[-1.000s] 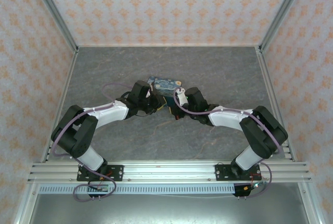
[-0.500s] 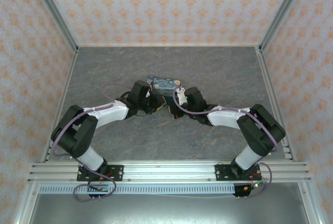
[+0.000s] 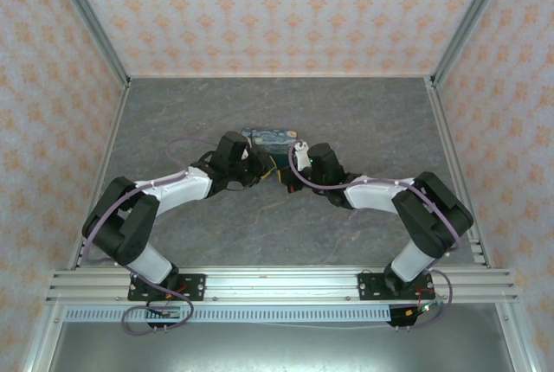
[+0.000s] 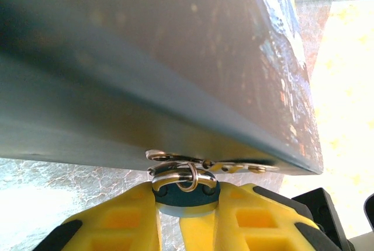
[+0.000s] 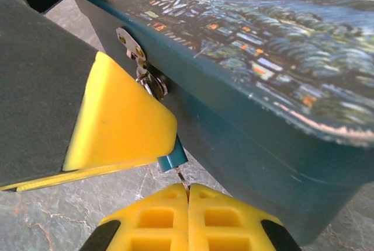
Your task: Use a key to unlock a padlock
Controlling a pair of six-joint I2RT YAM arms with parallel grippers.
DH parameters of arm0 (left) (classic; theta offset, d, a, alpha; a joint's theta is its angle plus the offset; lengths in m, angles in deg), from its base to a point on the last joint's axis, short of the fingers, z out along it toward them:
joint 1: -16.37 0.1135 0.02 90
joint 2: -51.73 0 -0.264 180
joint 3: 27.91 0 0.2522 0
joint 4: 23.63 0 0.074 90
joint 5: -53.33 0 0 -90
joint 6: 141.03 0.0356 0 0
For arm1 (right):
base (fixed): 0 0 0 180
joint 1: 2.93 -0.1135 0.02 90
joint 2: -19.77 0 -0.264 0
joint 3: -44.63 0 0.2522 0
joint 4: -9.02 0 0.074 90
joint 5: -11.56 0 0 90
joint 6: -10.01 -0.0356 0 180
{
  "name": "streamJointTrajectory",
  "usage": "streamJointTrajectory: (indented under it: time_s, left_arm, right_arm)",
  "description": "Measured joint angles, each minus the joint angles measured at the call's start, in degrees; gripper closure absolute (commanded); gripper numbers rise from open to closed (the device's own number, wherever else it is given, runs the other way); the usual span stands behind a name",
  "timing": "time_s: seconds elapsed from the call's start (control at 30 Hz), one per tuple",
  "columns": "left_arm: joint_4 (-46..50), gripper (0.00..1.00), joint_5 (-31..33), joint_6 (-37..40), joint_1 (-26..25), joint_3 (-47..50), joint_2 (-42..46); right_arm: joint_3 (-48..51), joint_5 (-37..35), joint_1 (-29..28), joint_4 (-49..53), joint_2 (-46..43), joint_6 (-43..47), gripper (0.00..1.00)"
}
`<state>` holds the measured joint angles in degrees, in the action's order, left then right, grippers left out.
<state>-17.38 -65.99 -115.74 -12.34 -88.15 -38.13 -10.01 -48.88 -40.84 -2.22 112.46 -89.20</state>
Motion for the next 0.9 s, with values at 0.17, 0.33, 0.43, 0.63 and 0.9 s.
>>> streamJointTrajectory:
  time_s: [0.17, 0.33, 0.43, 0.63, 0.9]
  left_arm:
    - [-1.7, 0.78, 0.0, -0.2, 0.0, 0.0, -0.9]
    - [-3.1, 0.77, -0.9, -0.4, -0.2, 0.0, -4.3]
    - [-3.6, 0.76, -1.6, -0.4, -0.2, 0.0, -6.0]
    - [-4.7, 0.65, -1.8, 0.1, -0.8, 0.0, -8.0]
    - [-6.3, 0.46, -1.6, 0.2, -0.9, -0.4, -8.8]
  right_arm:
    - [2.0, 0.2, 0.5, -4.3, 0.4, -4.5, 1.0]
    - [4.3, 0.2, 0.6, -8.3, 2.8, -8.1, 1.0]
    - [4.3, 0.2, 0.6, -7.2, 3.5, -8.9, 1.0]
    - [3.5, 0.6, 0.5, -2.9, 3.5, -11.2, 1.0]
    - [0.6, 0.9, 0.0, 3.6, 3.5, -14.9, 1.0]
